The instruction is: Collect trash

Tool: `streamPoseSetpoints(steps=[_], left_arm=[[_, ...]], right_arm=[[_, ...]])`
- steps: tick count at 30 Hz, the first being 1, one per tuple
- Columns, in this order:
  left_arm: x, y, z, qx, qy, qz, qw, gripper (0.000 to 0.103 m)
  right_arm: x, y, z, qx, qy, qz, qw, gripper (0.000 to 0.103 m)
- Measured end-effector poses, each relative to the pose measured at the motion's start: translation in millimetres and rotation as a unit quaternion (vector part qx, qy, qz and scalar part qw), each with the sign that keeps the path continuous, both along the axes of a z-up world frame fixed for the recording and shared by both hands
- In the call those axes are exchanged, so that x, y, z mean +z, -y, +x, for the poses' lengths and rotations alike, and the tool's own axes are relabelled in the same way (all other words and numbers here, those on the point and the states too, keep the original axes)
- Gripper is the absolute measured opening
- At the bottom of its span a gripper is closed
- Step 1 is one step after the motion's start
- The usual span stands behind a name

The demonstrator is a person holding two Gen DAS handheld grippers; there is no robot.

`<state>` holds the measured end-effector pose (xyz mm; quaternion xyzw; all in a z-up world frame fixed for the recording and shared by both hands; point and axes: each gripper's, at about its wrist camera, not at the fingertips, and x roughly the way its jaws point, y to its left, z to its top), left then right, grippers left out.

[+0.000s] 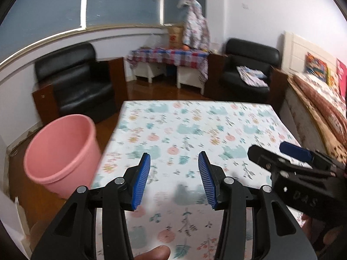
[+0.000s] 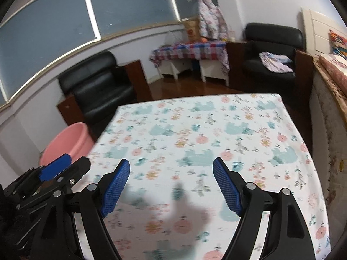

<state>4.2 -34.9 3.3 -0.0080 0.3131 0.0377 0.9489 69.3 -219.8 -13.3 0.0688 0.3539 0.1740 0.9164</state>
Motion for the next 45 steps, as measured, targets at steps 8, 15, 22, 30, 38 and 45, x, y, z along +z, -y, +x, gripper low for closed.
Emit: streamPoseSetpoints(steps=[8,15,22,30,38,45], left_arm=[[-29.9,34.3,48.8,-0.089,-0.069,-0.005,0.9937,0.047],[-53.6,59.8,90.1,-0.130,-0.119,-0.012,0.9844,0.047],[-69.3,73.7,110.6,-0.147,-0.152,-0.005,0.9773,0.047],[-76.7,89.1,114.2,-0.167,-0.162,0.037,0.9720,0.048],[-78.1,82.4,120.4,-0.166,-0.158,0.015,0.9732,0.055],[-79.2,81.8,123.1,-0.166,-0.154,0.012,0.9740,0.059]], right_arm=[[-31.2,38.2,44.4,-0.062,-0.064,-0.048,0.995,0.078],[-51.7,64.8,70.6,-0.099,-0.092,-0.097,0.986,0.078],[-64.3,72.3,85.4,-0.103,-0.127,-0.106,0.981,0.078],[-72.2,62.1,94.1,-0.104,-0.138,-0.138,0.975,0.095],[-74.5,63.7,101.0,-0.124,-0.130,-0.136,0.974,0.099],[-74.6,64.0,103.1,-0.127,-0.124,-0.135,0.975,0.100]])
